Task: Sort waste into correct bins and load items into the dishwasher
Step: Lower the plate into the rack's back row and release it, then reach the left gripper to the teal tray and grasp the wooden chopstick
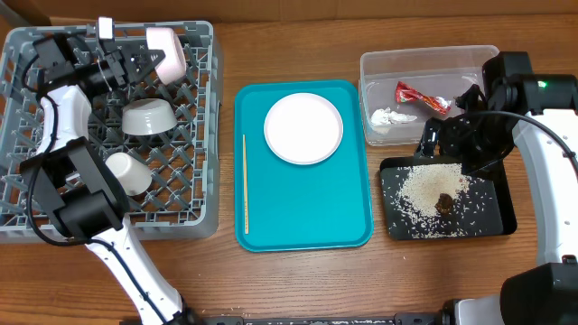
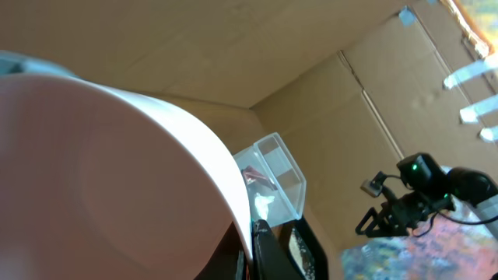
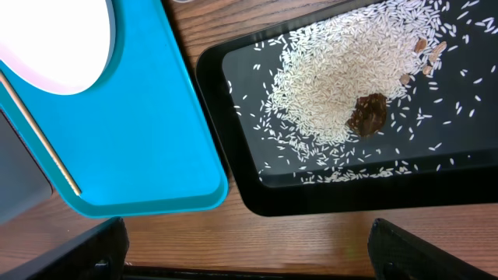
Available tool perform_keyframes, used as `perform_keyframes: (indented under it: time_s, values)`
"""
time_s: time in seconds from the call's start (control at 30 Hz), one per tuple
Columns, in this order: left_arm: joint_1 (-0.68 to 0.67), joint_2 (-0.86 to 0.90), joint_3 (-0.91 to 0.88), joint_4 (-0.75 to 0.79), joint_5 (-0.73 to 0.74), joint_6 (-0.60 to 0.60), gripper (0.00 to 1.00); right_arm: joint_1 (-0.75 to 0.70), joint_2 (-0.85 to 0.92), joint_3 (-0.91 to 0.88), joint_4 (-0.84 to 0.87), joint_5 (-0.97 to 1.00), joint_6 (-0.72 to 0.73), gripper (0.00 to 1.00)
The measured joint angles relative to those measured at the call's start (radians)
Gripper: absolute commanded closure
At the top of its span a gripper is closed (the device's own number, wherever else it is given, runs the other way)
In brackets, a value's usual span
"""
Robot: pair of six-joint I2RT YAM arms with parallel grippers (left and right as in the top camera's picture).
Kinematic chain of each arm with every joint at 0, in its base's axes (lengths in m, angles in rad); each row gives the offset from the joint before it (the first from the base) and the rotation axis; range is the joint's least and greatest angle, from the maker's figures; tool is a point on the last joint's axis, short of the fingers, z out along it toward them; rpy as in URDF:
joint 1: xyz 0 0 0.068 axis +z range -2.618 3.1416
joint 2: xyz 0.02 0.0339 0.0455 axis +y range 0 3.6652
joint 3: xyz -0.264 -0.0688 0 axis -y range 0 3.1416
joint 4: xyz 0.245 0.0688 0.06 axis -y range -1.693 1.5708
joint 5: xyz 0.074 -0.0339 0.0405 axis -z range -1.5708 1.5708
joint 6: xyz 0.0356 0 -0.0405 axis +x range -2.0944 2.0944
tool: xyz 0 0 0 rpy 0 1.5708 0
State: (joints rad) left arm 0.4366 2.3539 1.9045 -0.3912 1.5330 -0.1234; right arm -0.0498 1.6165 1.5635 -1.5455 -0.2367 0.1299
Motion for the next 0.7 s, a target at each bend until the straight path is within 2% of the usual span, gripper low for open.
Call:
perform_keyframes:
  time_s: [0.03, 0.07, 0.13, 0.23, 0.37, 0.5, 0.7]
  values:
    - [0.007, 0.008, 0.0, 0.0, 0.002, -0.006, 0.93, 0.0, 0.0, 0.0, 0.0, 0.0, 0.0, 0.0]
    - [0.014, 0.017, 0.0, -0.001, 0.006, -0.009, 0.87, 0.0, 0.0, 0.0, 0.0, 0.0, 0.0, 0.0]
    - [0.033, 0.026, 0.0, 0.0, 0.008, -0.018, 0.66, 0.0, 0.0, 0.0, 0.001, 0.001, 0.0, 0.0]
    - [0.071, 0.026, 0.0, 0.0, 0.009, -0.039, 0.59, 0.0, 0.0, 0.0, 0.0, 0.0, 0.0, 0.0]
    - [0.142, 0.026, 0.0, -0.003, 0.008, -0.07, 0.42, 0.0, 0.0, 0.0, 0.0, 0.0, 0.0, 0.0]
    - [0.207, 0.026, 0.0, -0.017, 0.005, -0.106, 0.0, 0.0, 0.0, 0.0, -0.002, 0.0, 0.0, 0.0]
    - [0.26, -0.01, 0.0, -0.171, -0.108, -0.099, 0.0, 0.0, 0.0, 0.0, -0.002, 0.0, 0.0, 0.0]
